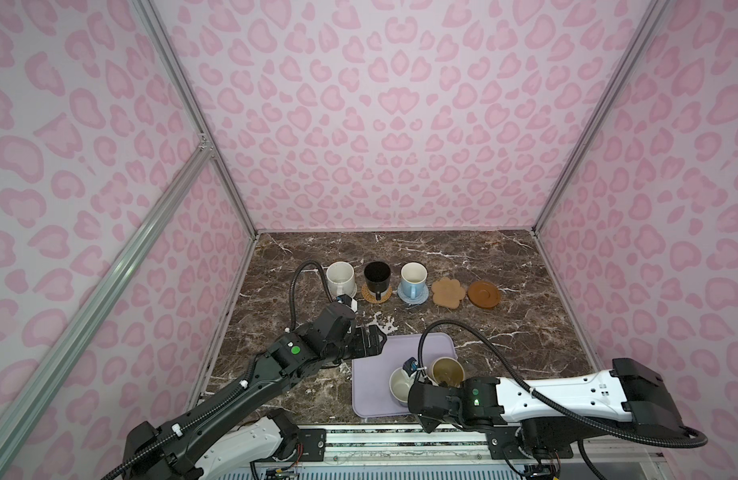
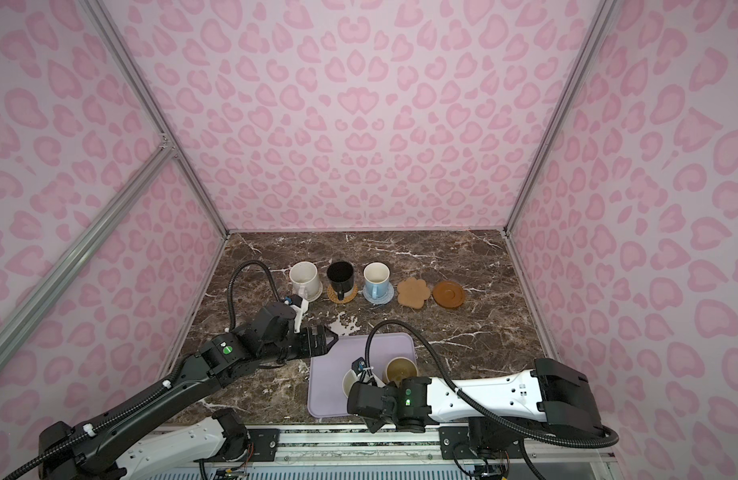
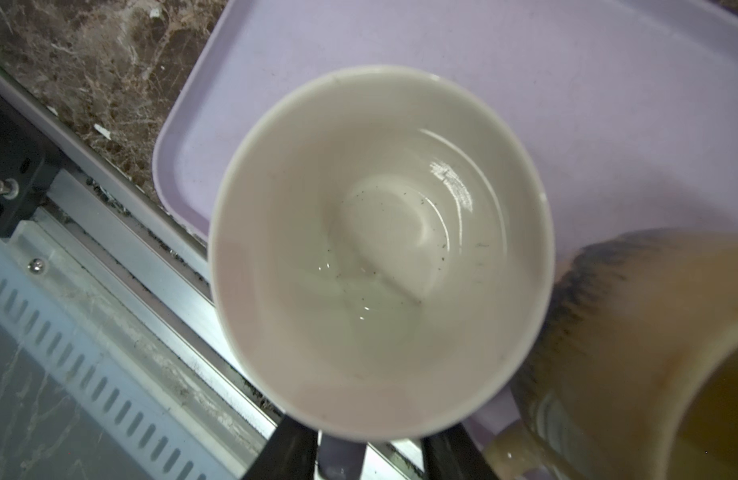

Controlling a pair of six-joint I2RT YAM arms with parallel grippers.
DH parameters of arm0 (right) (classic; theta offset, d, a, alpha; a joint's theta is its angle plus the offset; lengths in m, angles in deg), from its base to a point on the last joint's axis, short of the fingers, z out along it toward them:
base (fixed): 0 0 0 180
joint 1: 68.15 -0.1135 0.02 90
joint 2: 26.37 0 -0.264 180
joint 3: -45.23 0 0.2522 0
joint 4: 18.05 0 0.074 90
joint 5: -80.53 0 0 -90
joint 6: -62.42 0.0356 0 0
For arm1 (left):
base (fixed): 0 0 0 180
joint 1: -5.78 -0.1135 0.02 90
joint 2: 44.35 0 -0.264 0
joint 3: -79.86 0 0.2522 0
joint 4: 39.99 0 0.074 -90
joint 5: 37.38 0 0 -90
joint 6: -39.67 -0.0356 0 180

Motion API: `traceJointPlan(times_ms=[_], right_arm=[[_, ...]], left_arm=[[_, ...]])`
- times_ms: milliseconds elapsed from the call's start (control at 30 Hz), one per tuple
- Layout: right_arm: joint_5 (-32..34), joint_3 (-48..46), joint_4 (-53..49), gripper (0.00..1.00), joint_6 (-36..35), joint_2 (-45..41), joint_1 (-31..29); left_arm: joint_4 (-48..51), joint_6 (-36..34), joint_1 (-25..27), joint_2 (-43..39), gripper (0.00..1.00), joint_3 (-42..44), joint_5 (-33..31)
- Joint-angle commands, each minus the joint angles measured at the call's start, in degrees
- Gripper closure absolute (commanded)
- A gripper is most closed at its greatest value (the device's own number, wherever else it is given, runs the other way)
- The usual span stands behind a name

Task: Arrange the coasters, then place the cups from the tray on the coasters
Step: 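Lower the right gripper into the lavender mug and grasp it, then lift the lavender mug with the right gripper and carry it toward the coasters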

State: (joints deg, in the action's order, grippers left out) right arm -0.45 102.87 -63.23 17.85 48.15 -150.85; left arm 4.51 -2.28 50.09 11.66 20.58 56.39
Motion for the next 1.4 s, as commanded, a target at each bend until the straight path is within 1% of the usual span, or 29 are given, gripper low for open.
traceJointPlan(times_ms=[0, 100, 167, 433, 533, 633, 800, 933, 1033, 1133, 1200, 1300, 1367], right_arm=[[3.3, 1.9, 0.5, 0.6, -0.4, 2.4, 0.5], [3.3, 3.5, 0.4, 0.6, -0.5, 5.2, 2.6], [2.0, 4.4, 1.0, 0.61, -1.4, 7.0, 4.0], [0.7, 7.9, 1.9, 0.61, -4.5, 13.4, 4.6], [1.3, 9.6, 1.0, 0.64, -4.3, 15.3, 4.7], [2.5, 11.0, -0.4, 0.7, -3.7, 16.4, 4.8], [2.9, 11.2, 0.8, 0.8, -3.6, 17.2, 5.0], [3.4, 11.7, 0.3, 0.88, -4.0, 16.7, 5.0], [3.2, 11.3, 1.0, 0.9, -4.5, 15.4, 5.9], [1.8, 10.7, 2.3, 0.94, -5.2, 13.8, 8.0], [2.5, 10.6, 2.3, 0.94, -5.7, 12.9, 9.0], [3.4, 11.0, 1.8, 0.95, -6.7, 12.0, 10.6], [3.6, 11.2, 1.7, 0.96, -7.3, 11.5, 11.8]], left_arm=[[0.8, 1.6, -0.1, -1.0, 0.03, 0.9, -3.1], [1.4, 2.4, -0.6, -1.7, 0.03, 1.5, -4.7], [2.2, 2.8, -1.1, -2.4, 0.03, 1.7, -5.4], [3.6, 2.6, -2.1, -4.1, 0.03, 2.6, -6.5], [3.4, 2.6, -2.1, -4.3, 0.03, 3.0, -6.7], [3.2, 2.8, -2.4, -4.7, 0.03, 3.3, -6.8], [4.8, 2.9, -2.6, -5.7, 0.03, 2.8, -7.6], [4.0, 3.5, -2.6, -6.0, 0.03, 3.3, -7.6], [2.3, 3.7, -2.6, -5.8, 0.03, 3.5, -6.1], [-2.2, 3.4, -2.7, -5.7, 0.03, 4.6, -2.0], [-2.9, 3.5, -2.8, -5.3, 0.03, 4.3, -2.0], [-1.8, 2.8, -3.0, -3.9, 0.03, 3.1, -3.8], [-2.1, 2.5, -3.0, -2.8, 0.03, 2.7, -3.6]])
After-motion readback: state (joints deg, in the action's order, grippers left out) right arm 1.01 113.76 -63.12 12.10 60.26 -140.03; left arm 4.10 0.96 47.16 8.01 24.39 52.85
